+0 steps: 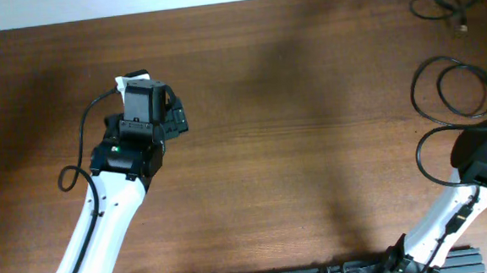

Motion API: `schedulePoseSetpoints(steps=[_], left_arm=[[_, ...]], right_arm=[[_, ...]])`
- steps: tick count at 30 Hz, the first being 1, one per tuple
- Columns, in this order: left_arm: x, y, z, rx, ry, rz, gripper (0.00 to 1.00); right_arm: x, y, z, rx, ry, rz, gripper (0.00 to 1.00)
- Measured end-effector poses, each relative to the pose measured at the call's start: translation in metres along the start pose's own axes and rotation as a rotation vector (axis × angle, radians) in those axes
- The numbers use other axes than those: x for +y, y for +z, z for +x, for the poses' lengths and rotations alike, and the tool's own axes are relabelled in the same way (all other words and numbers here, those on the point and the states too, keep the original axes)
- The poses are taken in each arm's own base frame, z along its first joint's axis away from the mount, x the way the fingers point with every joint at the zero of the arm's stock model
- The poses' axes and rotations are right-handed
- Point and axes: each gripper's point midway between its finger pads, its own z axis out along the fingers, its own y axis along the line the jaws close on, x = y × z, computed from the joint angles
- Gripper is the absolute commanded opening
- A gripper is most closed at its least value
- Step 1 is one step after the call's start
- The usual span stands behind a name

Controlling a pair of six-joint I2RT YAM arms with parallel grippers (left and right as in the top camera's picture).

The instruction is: Untangle cables

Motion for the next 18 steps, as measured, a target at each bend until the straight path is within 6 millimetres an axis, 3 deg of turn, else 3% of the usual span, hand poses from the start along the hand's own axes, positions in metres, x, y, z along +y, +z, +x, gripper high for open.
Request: schedulePoseSetpoints(steps=[6,9,13,14,15,16,17,18], left_arm=[[0.0,0.0,0.0,0.0,0.0,0.0,0.99],[0.0,0.0,0.0,0.0,0.0,0.0,0.99],[0.0,0.0,0.0,0.0,0.0,0.0,0.99],[0.0,0.0,0.0,0.0,0.0,0.0,0.99],[0.0,0.0,0.0,0.0,0.0,0.0,0.99],[0.0,0.0,0.0,0.0,0.0,0.0,0.99],[0.0,0.0,0.0,0.0,0.0,0.0,0.99],[0.0,0.0,0.0,0.0,0.0,0.0,0.99]], right_arm=[[-0.042,-0.006,-0.021,-0.115,0.097,0.239,0.04],[-0.054,-0.006,-0.026,-0.155,0.153,0.302,0.04],[-0.072,0.034,-0.001,-0.091,0.212,0.35,0.04],[-0.075,0.044,0.009,-0.065,0.223,0.357,0.21],[-0.08,0.056,0.021,-0.03,0.233,0.369,0.62],[-0.085,0.071,0.038,0.017,0.245,0.385,0.92],[-0.087,0.079,0.047,0.044,0.249,0.391,0.99],[-0.087,0.083,0.056,0.073,0.247,0.388,0.99]])
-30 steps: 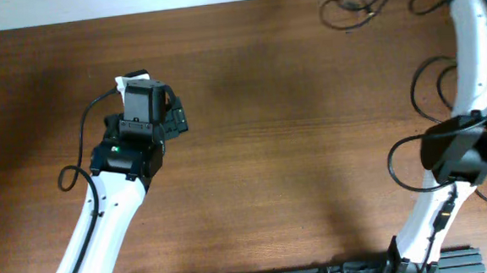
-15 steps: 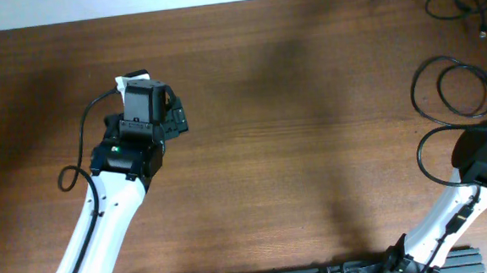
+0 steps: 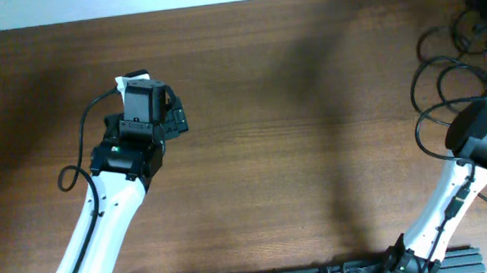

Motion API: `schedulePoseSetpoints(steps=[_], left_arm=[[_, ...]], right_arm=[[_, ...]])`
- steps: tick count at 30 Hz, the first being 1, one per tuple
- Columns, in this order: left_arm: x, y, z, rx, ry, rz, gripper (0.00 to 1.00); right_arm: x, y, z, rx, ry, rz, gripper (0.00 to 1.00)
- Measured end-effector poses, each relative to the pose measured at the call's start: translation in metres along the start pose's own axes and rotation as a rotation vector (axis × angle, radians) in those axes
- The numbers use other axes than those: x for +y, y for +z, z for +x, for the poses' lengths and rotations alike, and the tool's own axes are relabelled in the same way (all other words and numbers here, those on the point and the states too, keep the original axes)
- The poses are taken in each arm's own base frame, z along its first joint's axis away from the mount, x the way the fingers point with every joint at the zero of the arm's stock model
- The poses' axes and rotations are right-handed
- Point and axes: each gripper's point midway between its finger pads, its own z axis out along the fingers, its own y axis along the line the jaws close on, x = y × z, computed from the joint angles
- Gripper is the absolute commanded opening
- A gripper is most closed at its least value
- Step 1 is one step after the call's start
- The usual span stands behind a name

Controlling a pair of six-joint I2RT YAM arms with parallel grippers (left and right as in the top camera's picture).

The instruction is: Untangle cables

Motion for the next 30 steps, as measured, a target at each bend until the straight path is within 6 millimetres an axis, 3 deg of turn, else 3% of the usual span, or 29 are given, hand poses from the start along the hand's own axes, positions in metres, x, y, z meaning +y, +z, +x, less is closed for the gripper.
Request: schedulePoseSetpoints(steps=[3,12,15,18,20,21,24,28,30], left_arm=[[0.0,0.0,0.0,0.0,0.0,0.0,0.99],[0.0,0.0,0.0,0.0,0.0,0.0,0.99],[0.0,0.0,0.0,0.0,0.0,0.0,0.99],[0.0,0.0,0.0,0.0,0.0,0.0,0.99],[0.0,0.0,0.0,0.0,0.0,0.0,0.99],[0.0,0.0,0.0,0.0,0.0,0.0,0.99],[0.0,0.0,0.0,0.0,0.0,0.0,0.99],[0.0,0.0,0.0,0.0,0.0,0.0,0.99],[0.0,0.0,0.0,0.0,0.0,0.0,0.99]], right_arm=[[0.017,0.009,0.02,0.073,-0.031,-0.07,0.99],[0.047,-0.005,0.067,0.268,-0.115,-0.235,0.99],[0.082,-0.043,0.074,0.241,-0.274,-0.31,0.99],[0.138,-0.12,0.084,0.167,-0.433,-0.433,0.99],[0.168,-0.16,0.103,0.151,-0.508,-0.501,0.99],[0.186,-0.177,0.122,0.162,-0.557,-0.538,0.99],[0.218,-0.206,0.183,0.242,-0.673,-0.592,0.99],[0.251,-0.236,0.227,0.254,-0.765,-0.668,0.99],[0.257,-0.245,0.24,0.26,-0.79,-0.686,0.99]])
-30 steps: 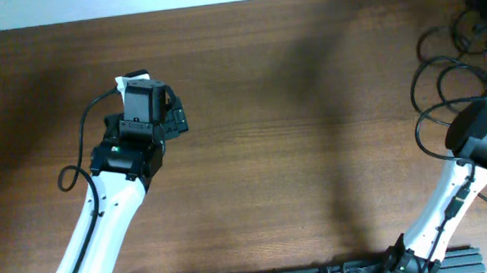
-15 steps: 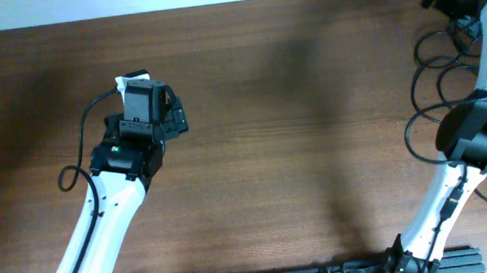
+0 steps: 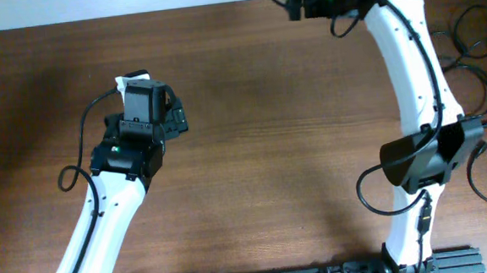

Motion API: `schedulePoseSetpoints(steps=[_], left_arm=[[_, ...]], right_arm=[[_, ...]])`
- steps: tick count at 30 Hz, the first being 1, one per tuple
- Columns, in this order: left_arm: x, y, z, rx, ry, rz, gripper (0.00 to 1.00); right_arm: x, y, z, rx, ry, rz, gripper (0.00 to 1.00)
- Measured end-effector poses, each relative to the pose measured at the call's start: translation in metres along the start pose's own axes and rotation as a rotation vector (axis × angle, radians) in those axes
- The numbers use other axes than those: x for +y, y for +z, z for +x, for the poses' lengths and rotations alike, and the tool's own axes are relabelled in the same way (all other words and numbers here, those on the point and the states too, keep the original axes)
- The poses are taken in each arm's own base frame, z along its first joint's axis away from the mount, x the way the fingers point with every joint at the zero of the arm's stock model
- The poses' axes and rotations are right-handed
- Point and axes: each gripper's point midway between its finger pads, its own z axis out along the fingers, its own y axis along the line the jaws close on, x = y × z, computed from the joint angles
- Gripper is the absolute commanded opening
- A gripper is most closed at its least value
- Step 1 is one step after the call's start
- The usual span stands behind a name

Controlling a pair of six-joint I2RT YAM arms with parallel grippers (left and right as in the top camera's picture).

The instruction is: Untangle cables

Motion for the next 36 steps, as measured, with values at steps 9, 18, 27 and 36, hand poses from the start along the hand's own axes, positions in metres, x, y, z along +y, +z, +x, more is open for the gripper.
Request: schedulePoseSetpoints(steps=[9,18,27,36], left_arm=[[0.0,0.0,0.0,0.0,0.0,0.0,0.99],[0.0,0.0,0.0001,0.0,0.0,0.0,0.99],[0.0,0.0,0.0001,0.0,0.0,0.0,0.99],[0.0021,-0.0002,0.0064,0.026,0.01,-0.008,0.99]], right_arm=[[0.0036,0.0004,0.0008,0.002,-0.005,-0.004,0.99],[0.0035,0.0005,0.0009,0.002,-0.004,-0.004,0.99],[0.0035,0.0005,0.0009,0.002,-0.004,-0.004,0.99],[0.0035,0.0005,0.0008,0.002,-0.004,-0.004,0.99]])
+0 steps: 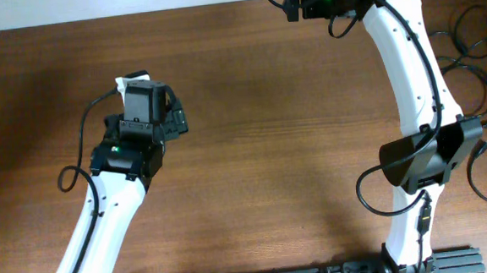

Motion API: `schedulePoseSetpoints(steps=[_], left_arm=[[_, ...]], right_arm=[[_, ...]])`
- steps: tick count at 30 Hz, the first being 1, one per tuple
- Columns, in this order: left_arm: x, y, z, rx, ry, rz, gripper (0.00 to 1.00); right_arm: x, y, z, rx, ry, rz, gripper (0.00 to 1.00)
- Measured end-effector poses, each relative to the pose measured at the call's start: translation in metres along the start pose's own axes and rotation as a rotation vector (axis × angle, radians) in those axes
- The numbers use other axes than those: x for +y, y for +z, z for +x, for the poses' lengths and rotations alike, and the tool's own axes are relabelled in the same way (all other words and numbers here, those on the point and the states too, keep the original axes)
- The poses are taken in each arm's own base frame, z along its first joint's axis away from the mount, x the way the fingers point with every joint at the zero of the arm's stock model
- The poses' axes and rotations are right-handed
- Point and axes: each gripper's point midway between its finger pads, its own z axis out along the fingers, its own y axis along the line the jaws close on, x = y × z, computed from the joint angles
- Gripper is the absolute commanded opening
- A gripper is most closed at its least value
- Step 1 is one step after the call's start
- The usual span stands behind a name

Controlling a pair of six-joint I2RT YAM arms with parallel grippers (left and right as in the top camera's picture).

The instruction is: Untangle cables

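Observation:
Black cables (473, 44) lie in loose loops at the table's right edge, partly cut off by the frame, with more loops (482, 78) below them. My right gripper reaches over the table's far edge near the middle, well left of the cables; its fingers are too dark and small to read. My left gripper (151, 90) rests over the left part of the table, far from the cables, its fingers hidden under the wrist. A white piece (130, 78) shows at its tip.
The brown wooden table (261, 152) fills the view. The right arm's own black cable (374, 192) loops near its elbow. The left arm's cable (80, 159) curls beside that arm. A black rail runs along the near edge.
The right gripper has edged very slightly toward the far edge. Nothing else has visibly changed.
At first the right arm was folded at the right edge beside the cable loops. Then it reached toward the far right corner. Later it stood stretched to the far edge near the middle, with the cables lying closer to the right edge. The left arm stayed still.

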Motion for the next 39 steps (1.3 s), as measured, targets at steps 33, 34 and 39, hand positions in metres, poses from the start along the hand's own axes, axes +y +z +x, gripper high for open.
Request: schedulePoseSetpoints(steps=[33,34,39], left_arm=[[0.077,-0.057,0.078,-0.733,-0.258,0.172,0.99],[0.078,-0.05,0.084,-0.727,-0.261,0.163,0.99],[0.084,-0.046,0.092,-0.757,-0.248,0.139,0.99]], right_arm=[[0.0,0.0,0.0,0.0,0.0,0.0,0.99],[0.0,0.0,0.0,0.001,0.0,0.0,0.99],[0.0,0.0,0.0,0.001,0.0,0.0,0.99]])
